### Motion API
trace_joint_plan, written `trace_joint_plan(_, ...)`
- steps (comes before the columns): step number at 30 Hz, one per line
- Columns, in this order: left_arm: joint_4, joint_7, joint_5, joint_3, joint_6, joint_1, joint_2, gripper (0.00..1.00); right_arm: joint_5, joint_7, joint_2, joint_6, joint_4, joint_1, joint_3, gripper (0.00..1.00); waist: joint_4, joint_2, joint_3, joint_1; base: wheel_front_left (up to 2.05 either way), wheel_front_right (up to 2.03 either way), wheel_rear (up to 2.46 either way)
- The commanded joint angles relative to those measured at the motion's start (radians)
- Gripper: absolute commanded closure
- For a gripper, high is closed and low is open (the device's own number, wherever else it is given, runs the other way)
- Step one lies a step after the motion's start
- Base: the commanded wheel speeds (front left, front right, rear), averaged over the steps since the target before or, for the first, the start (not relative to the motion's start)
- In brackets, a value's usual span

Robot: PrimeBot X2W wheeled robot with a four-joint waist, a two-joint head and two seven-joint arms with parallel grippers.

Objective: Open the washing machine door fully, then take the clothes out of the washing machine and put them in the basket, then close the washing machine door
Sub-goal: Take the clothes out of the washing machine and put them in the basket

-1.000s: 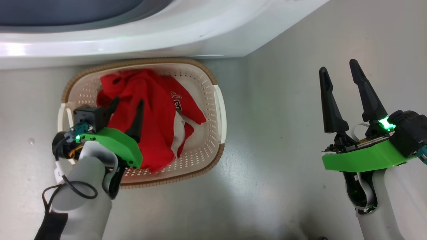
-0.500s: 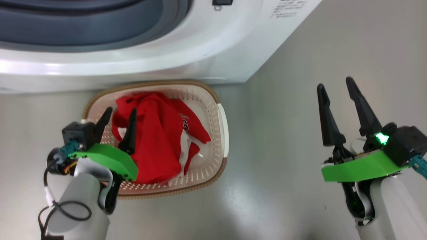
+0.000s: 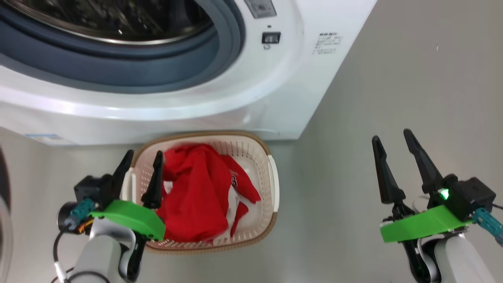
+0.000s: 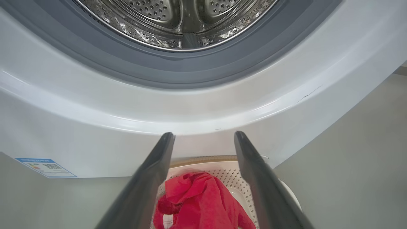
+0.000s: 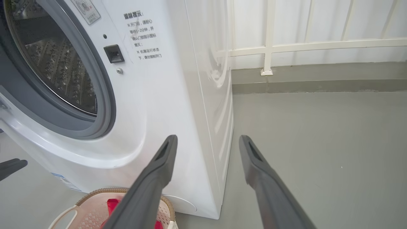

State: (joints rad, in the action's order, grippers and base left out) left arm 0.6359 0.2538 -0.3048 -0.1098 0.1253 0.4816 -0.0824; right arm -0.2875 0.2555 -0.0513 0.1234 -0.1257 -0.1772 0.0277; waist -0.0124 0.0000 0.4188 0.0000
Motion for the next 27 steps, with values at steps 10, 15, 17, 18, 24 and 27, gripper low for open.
trace_joint_plan(10, -0.165, 0.008, 0.049, 0.071, 0.005, -0.153, -0.032, 0.0, 0.014, 0.006, 0.001, 0.007, 0.008, 0.099, -0.005, 0.0, 0.052, 0.0, -0.175, 0.0, 0.0, 0.0, 0.0)
trace_joint_plan(15, -0.243, 0.008, 0.058, 0.093, 0.005, -0.227, -0.03, 0.0, 0.01, 0.006, 0.001, 0.007, 0.01, 0.147, -0.018, 0.0, 0.064, 0.0, -0.223, 0.0, 0.0, 0.0, 0.0)
trace_joint_plan(17, -0.278, 0.008, 0.065, 0.1, 0.005, -0.257, -0.028, 0.0, 0.005, 0.006, 0.001, 0.007, 0.01, 0.17, -0.028, 0.0, 0.07, 0.0, -0.242, 0.0, 0.0, 0.0, 0.0)
trace_joint_plan(18, -0.293, 0.008, 0.066, 0.106, 0.005, -0.272, -0.027, 0.0, 0.004, 0.006, 0.001, 0.007, 0.012, 0.181, -0.031, 0.0, 0.073, 0.0, -0.251, 0.0, 0.0, 0.0, 0.0)
trace_joint_plan(24, -0.378, 0.008, 0.064, 0.132, 0.005, -0.358, -0.017, 0.0, 0.006, 0.006, 0.001, 0.007, 0.02, 0.242, -0.048, 0.0, 0.084, 0.0, -0.286, 0.0, 0.0, 0.0, 0.0)
trace_joint_plan(27, -0.415, 0.008, 0.064, 0.14, 0.005, -0.398, -0.016, 0.0, 0.006, 0.006, 0.001, 0.007, 0.023, 0.264, -0.056, 0.0, 0.085, 0.0, -0.296, 0.0, 0.0, 0.0, 0.0)
